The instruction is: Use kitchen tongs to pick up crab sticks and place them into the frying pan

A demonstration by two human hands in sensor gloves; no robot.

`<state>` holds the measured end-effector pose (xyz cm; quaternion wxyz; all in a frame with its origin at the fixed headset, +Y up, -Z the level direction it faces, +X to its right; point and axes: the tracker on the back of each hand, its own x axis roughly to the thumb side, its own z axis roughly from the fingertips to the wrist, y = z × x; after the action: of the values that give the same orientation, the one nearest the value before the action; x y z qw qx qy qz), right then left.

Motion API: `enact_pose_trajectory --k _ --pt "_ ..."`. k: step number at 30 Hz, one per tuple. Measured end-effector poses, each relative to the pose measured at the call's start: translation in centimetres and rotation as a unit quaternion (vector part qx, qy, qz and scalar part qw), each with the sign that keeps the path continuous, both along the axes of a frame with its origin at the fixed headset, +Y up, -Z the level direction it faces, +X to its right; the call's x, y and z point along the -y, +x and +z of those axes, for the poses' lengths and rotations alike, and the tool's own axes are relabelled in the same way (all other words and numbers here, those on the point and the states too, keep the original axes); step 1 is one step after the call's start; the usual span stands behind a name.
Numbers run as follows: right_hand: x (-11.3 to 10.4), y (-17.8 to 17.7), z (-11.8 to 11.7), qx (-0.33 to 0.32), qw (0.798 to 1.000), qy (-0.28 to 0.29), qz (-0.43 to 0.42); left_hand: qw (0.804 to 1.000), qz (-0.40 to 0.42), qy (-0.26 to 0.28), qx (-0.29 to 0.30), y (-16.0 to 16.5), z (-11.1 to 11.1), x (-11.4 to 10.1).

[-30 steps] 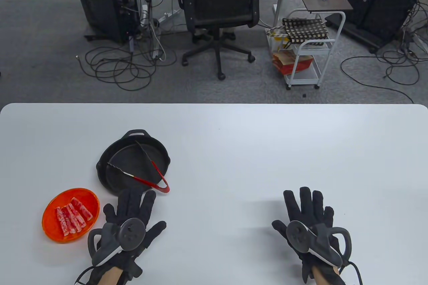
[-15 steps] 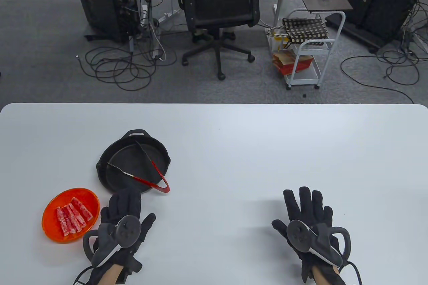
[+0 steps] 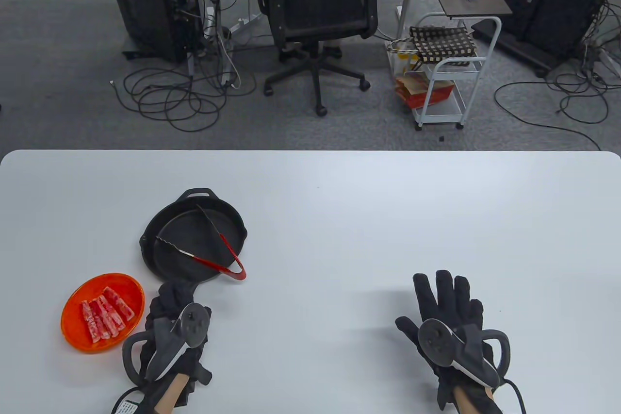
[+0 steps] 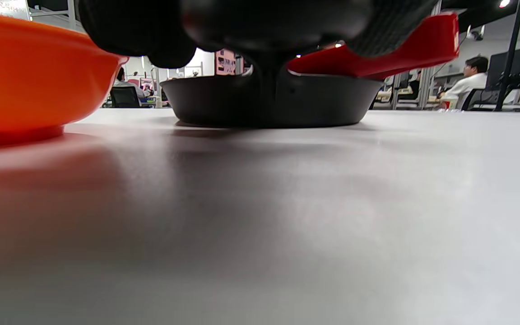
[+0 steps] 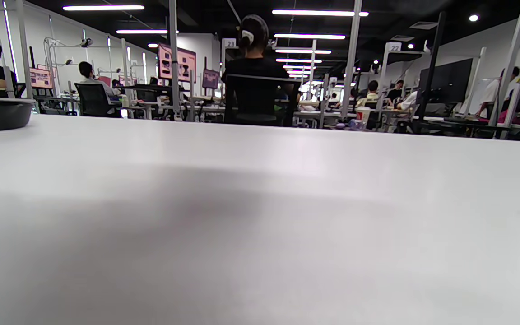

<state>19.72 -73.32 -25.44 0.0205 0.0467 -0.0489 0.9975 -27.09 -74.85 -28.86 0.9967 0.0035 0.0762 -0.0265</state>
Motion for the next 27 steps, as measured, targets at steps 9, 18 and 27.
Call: enact_pose_trajectory --k 9,18,27 --pt "0.0 0.1 0.0 -0.002 1.0 0.002 -0.011 0.999 -0.011 -0.022 -0.045 -0.2 -0.4 0.4" --pt "0.0 0.1 0.1 -0.004 1.0 0.002 -0.014 0.989 0.07 -0.048 -0.117 -0.9 -1.9 0.4" --pt "0.0 0.3 0.1 0.0 1.0 0.002 -0.022 0.959 0.247 -0.031 -0.137 -0.1 -1.6 -0.7"
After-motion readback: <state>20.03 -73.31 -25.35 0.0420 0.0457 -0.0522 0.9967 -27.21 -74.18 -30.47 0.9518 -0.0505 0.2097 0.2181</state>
